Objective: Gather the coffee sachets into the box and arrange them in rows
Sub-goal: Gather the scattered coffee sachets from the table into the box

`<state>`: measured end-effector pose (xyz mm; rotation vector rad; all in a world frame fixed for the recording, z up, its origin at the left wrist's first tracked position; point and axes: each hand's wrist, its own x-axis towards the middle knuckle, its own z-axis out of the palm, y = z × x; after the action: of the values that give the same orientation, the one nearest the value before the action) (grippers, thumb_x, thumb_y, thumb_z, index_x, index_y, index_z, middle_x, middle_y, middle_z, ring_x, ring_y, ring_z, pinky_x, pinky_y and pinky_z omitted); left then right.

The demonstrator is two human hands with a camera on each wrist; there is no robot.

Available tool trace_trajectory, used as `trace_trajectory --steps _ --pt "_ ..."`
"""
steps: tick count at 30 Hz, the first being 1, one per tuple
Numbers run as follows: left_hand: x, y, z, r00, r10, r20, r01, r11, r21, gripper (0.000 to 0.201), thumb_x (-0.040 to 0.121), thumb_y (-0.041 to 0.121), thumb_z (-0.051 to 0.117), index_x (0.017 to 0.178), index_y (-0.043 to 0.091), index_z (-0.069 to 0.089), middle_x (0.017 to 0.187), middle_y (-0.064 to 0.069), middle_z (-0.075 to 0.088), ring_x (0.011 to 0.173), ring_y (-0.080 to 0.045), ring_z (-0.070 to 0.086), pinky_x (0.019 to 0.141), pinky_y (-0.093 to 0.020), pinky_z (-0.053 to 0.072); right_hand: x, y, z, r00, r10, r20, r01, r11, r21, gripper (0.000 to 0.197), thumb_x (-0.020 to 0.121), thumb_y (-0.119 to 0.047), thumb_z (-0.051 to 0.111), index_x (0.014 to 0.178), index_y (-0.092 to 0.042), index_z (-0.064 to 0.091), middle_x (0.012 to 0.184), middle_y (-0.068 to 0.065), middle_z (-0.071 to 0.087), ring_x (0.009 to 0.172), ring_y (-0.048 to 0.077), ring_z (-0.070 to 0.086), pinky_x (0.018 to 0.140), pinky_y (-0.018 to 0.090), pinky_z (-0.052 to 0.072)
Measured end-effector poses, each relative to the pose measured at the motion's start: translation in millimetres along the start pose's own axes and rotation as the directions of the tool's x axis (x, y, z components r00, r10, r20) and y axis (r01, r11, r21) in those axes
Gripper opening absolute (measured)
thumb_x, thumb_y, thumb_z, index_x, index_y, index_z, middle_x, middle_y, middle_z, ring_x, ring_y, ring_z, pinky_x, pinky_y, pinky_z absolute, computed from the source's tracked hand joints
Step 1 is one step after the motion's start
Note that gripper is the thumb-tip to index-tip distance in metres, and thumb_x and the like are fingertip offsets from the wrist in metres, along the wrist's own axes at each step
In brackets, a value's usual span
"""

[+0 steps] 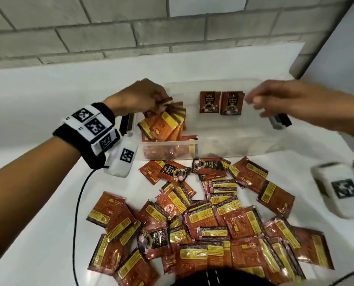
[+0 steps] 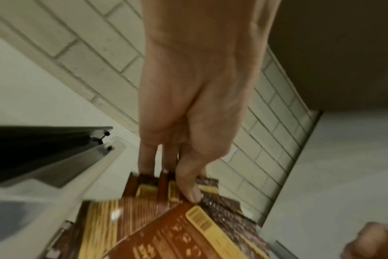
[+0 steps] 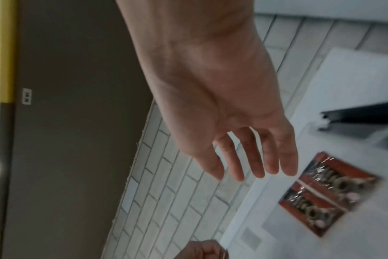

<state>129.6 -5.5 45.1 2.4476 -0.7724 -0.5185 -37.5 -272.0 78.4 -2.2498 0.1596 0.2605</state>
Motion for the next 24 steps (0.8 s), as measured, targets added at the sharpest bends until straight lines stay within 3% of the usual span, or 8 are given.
trace_trajectory --steps 2,4,6,9,13,16,19,24 --pt "0.8 -0.2 7.6 0.995 0.011 0.103 -0.024 0.992 0.120 0.020 0.089 0.008 0.061 0.105 0.018 0.066 0.101 0.000 0.068 0.083 -0.011 0.061 0.071 -0.023 0.046 -22.2 21.9 -0.5 0.998 0.044 -0.034 -0.042 0.998 0.053 0.020 0.087 -0.035 0.055 0.102 -0.027 0.066 0.102 -0.015 0.065 0.096 0.003 0.062 0.068 0.003 0.049" --pt "1.7 -0.3 11.9 0.991 0.015 0.135 -0.049 0.967 0.249 0.024 0.091 0.010 0.059 0.114 0.016 0.065 0.107 -0.002 0.066 0.078 -0.005 0.055 0.073 -0.022 0.041 -42.8 43.0 0.3 0.997 0.072 -0.038 -0.071 0.997 0.036 0.034 0.074 -0.061 0.061 0.097 -0.037 0.069 0.105 -0.016 0.068 0.099 0.001 0.063 0.075 0.011 0.053" --pt "2.4 -1.8 15.9 0.992 0.013 0.129 -0.056 0.940 0.338 0.031 0.094 0.013 0.055 0.124 0.015 0.062 0.120 -0.003 0.064 0.094 -0.011 0.055 0.082 -0.023 0.039 -65.0 66.1 1.4 0.993 0.116 -0.014 -0.116 0.993 0.012 0.062 0.057 -0.085 0.059 0.099 -0.041 0.068 0.108 -0.019 0.067 0.098 0.001 0.064 0.080 0.022 0.055" --pt "0.5 -7.3 22.8 0.992 0.009 0.125 -0.060 0.908 0.415 0.037 0.098 0.014 0.047 0.134 0.019 0.054 0.135 -0.005 0.055 0.119 -0.023 0.051 0.088 -0.025 0.037 -97.4 95.9 11.1 0.970 0.242 0.033 -0.241 0.970 -0.029 0.077 0.046 -0.092 0.055 0.105 -0.045 0.064 0.106 -0.018 0.068 0.097 0.001 0.064 0.084 0.031 0.054" --pt "-8.9 -8.8 24.3 0.998 0.020 0.064 -0.045 0.904 0.424 0.046 0.097 0.005 0.043 0.141 0.017 0.044 0.144 -0.008 0.045 0.128 -0.026 0.044 0.098 -0.030 0.037 -132.8 125.8 35.7 0.912 0.410 0.035 -0.405 0.909 -0.098 0.081 0.033 -0.096 0.053 0.105 -0.059 0.051 0.105 -0.026 0.063 0.095 -0.005 0.060 0.077 0.027 0.052" --pt "-31.3 3.6 19.8 0.988 0.141 -0.058 -0.104 0.903 0.417 0.040 0.095 0.006 0.048 0.134 0.014 0.052 0.137 -0.013 0.050 0.124 -0.028 0.046 0.099 -0.032 0.036 -151.3 131.4 58.3 0.886 0.459 0.065 -0.451 0.885 -0.113 0.087 0.024 -0.094 0.058 0.103 -0.059 0.048 0.113 -0.022 0.054 0.100 0.003 0.056 0.077 0.027 0.048" --pt "-70.7 15.0 19.4 0.973 0.210 -0.093 -0.173 0.936 0.305 0.022 0.092 0.012 0.056 0.113 0.017 0.064 0.111 -0.004 0.062 0.096 -0.014 0.058 0.081 -0.025 0.046 -158.3 127.6 78.6 0.883 0.465 0.068 -0.446 0.875 -0.190 0.114 0.020 -0.098 0.052 0.120 -0.046 0.034 0.118 -0.010 0.039 0.114 0.019 0.046 0.093 0.037 0.045" --pt "-140.3 -6.2 34.6 0.938 -0.040 0.343 -0.054 0.964 0.262 0.024 0.083 0.036 0.063 0.104 0.042 0.053 0.104 0.025 0.052 0.094 0.007 0.051 0.082 -0.017 0.048 -157.4 105.9 108.7 0.843 0.514 0.158 -0.421 0.813 -0.403 0.158 0.008 -0.103 0.030 0.144 -0.032 -0.002 0.143 0.000 0.011 0.137 0.026 0.010 0.109 0.047 0.030"
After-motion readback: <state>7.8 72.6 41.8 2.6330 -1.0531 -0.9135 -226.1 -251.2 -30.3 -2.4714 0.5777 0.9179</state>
